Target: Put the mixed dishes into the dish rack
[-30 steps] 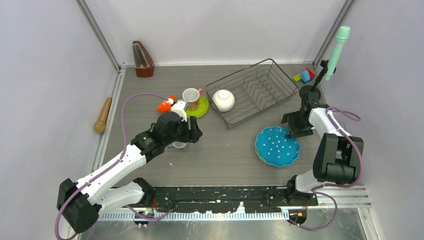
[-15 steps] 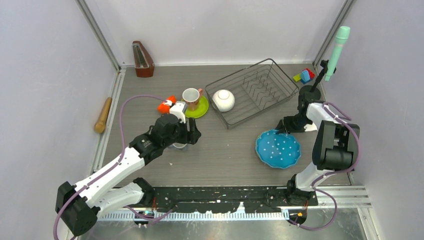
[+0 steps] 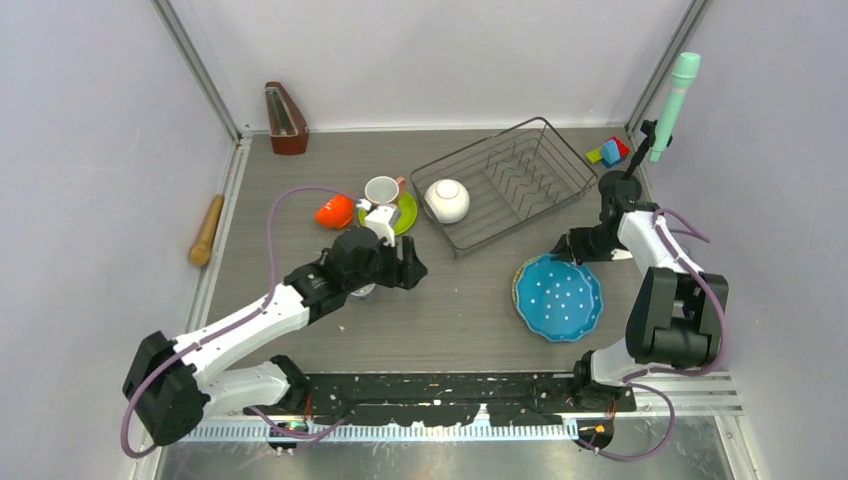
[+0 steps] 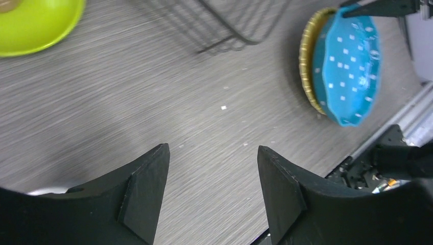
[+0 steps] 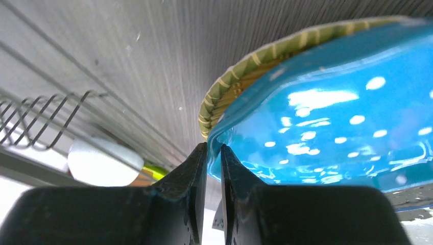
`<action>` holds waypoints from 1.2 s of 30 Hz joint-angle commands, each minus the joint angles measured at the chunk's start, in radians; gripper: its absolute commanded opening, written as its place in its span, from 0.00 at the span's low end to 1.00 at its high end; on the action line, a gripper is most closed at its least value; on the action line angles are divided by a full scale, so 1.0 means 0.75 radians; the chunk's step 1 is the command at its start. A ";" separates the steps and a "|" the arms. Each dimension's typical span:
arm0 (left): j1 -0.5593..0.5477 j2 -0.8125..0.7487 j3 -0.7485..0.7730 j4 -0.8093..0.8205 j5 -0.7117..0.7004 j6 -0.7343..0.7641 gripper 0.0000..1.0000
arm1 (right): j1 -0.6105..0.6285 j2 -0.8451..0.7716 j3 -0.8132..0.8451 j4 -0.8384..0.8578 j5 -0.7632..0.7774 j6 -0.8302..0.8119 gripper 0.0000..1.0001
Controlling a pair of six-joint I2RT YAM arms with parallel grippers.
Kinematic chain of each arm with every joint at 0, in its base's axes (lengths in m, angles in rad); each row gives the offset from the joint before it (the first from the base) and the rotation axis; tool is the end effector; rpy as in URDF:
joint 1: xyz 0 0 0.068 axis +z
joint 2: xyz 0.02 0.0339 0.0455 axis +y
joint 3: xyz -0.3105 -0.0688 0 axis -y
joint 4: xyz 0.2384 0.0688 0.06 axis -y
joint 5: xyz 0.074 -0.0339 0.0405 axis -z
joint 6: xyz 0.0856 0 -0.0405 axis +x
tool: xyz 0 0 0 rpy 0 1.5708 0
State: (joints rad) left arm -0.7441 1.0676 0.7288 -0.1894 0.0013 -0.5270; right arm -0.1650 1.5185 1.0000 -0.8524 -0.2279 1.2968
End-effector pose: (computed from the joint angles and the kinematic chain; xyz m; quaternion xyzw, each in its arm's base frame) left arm 0.1860 -0.1714 0.2824 0.0943 0.8620 -0.2961 0.4004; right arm 0.2713 -0.0256 0.2033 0.6515 0.7436 0.1487 0.0230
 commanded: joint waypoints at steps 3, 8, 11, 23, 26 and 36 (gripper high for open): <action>-0.217 0.203 0.045 0.459 -0.068 -0.030 0.68 | 0.034 -0.198 -0.053 0.119 -0.133 0.147 0.00; -0.322 0.479 0.177 0.635 -0.083 -0.009 0.69 | 0.042 -0.283 -0.124 0.188 -0.195 0.207 0.00; -0.390 0.630 0.274 0.713 -0.105 0.042 0.69 | 0.049 -0.321 -0.130 0.191 -0.215 0.222 0.00; -0.438 1.035 0.517 0.801 -0.079 -0.021 0.63 | 0.089 -0.372 -0.147 0.191 -0.251 0.238 0.00; -0.437 1.058 0.529 0.762 -0.119 -0.012 0.63 | 0.094 -0.382 -0.153 0.196 -0.250 0.242 0.00; -0.436 1.091 0.522 0.813 -0.038 -0.066 0.35 | 0.103 -0.404 -0.147 0.161 -0.236 0.230 0.00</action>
State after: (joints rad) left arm -1.0733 1.8965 1.0977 0.3496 -0.0509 -0.5690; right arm -0.0952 1.2610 0.8749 -0.7517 -0.3645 1.4475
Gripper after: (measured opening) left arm 0.473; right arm 0.153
